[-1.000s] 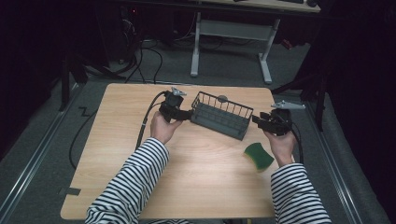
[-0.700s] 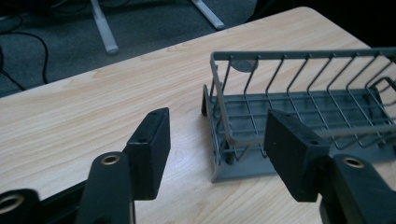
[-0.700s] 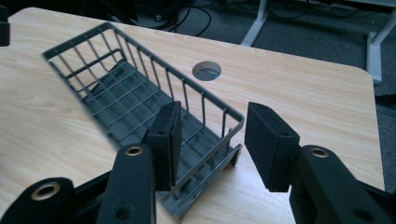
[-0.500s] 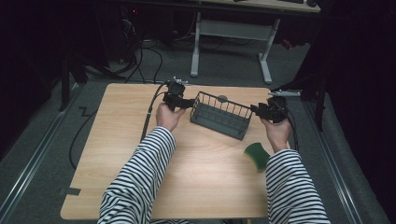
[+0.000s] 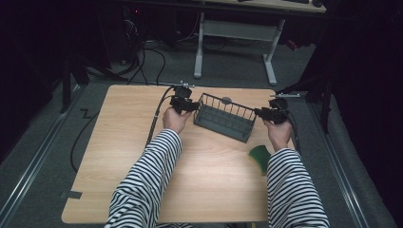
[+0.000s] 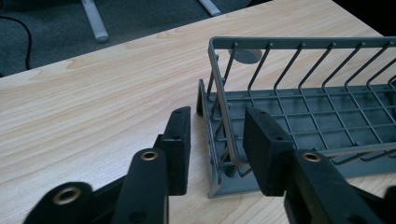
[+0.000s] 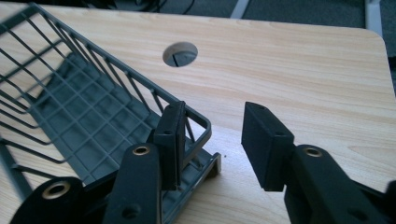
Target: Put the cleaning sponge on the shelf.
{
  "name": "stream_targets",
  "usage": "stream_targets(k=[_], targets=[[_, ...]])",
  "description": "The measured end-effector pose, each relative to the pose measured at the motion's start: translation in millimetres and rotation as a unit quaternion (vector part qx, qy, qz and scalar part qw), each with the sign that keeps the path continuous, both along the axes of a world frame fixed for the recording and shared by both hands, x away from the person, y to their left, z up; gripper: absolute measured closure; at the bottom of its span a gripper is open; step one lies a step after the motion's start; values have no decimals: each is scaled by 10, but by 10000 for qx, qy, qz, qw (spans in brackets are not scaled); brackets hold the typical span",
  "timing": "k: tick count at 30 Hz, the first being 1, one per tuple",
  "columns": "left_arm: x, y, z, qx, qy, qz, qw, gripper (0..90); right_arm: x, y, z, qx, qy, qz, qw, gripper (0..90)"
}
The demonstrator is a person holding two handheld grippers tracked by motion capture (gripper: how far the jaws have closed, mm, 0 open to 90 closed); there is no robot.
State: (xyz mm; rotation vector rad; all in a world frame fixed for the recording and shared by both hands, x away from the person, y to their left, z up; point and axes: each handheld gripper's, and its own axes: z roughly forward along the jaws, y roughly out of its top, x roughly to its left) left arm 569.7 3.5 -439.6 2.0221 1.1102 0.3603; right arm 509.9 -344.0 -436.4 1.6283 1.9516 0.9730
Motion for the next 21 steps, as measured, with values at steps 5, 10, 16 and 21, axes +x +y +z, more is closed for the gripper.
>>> stream_targets(k=[5,10,16,21], targets=[[7,-7,-11,-42,9,-53,10000,693,65,69,24,-212,50,144,9997,669],[11,-16,-23,-113,57,-120,9998,774,99,100,-40,-190,203,302,9992,732],[2,-23,-34,-71,88,-184,9998,829,85,118,-26,-229,245,394,9987,737],[-16,-3,-20,-18,114,-232,9997,835,59,135,-19,-251,276,440,9983,737]])
